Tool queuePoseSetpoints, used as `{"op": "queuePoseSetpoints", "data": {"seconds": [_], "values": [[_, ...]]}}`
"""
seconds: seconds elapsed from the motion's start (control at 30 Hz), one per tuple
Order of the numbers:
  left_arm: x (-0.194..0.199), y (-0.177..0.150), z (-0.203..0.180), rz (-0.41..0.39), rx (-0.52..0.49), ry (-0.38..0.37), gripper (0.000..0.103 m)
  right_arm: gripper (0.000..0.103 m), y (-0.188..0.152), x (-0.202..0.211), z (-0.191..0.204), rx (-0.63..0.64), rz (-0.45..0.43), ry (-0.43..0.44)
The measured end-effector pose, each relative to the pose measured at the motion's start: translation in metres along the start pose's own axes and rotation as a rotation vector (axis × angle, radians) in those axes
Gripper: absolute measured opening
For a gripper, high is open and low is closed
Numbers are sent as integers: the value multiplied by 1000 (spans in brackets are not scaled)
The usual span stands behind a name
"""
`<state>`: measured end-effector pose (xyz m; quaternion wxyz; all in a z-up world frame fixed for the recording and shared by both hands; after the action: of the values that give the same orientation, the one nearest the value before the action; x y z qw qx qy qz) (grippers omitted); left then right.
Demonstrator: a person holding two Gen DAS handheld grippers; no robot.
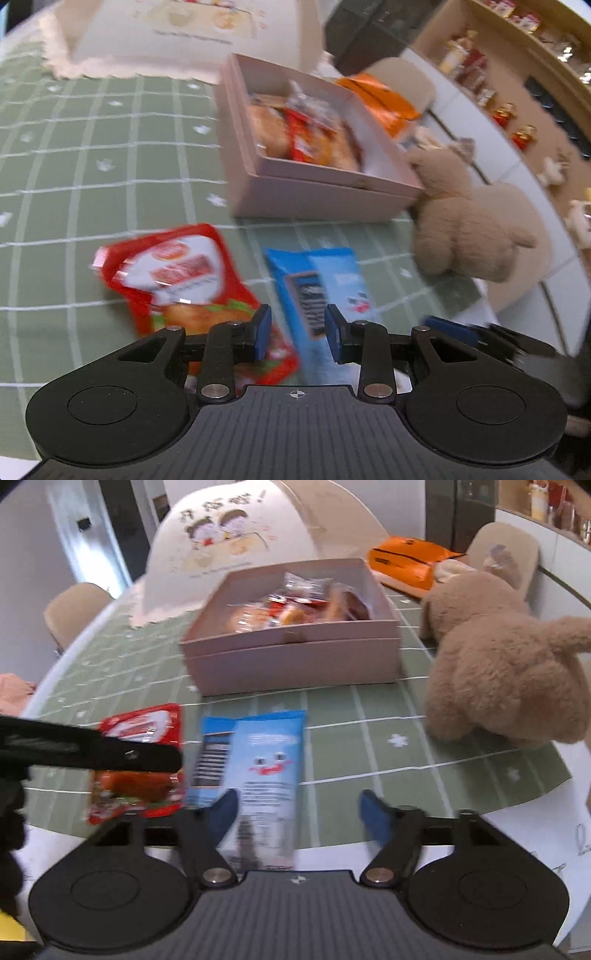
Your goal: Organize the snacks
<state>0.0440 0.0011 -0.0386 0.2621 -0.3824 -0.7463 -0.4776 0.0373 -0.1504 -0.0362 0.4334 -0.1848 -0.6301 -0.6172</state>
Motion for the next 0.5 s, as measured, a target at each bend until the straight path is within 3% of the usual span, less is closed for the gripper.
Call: {"op": "queuePoseSetpoints", "data": {"seconds": [0.07, 0.2, 0.33, 0.4, 0.5], "values": [[3, 2, 8, -2, 36, 10, 35, 79, 2, -2, 9, 17, -3, -4], [-2, 0, 8, 69, 117, -108, 35, 79, 3, -8, 10, 32, 3, -32], [-11, -9, -4, 103, 69, -120, 35, 66, 5, -2, -17, -1, -51, -122], [-20, -16, -8, 132, 61, -128, 35, 57, -2, -8, -26, -17, -12, -129], [-31, -19, -15, 138, 43, -150, 37, 54, -11, -11, -29, -3, 2, -149]]}}
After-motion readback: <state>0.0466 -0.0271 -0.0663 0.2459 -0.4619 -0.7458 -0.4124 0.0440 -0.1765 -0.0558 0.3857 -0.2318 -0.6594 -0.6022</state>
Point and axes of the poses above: each gripper's, at about its wrist camera, not at the fingertips, and x roughly against the way its jaws point, z to its left, y to its top, the point moved 10 cm from there along -x, roughly the way its jaws point
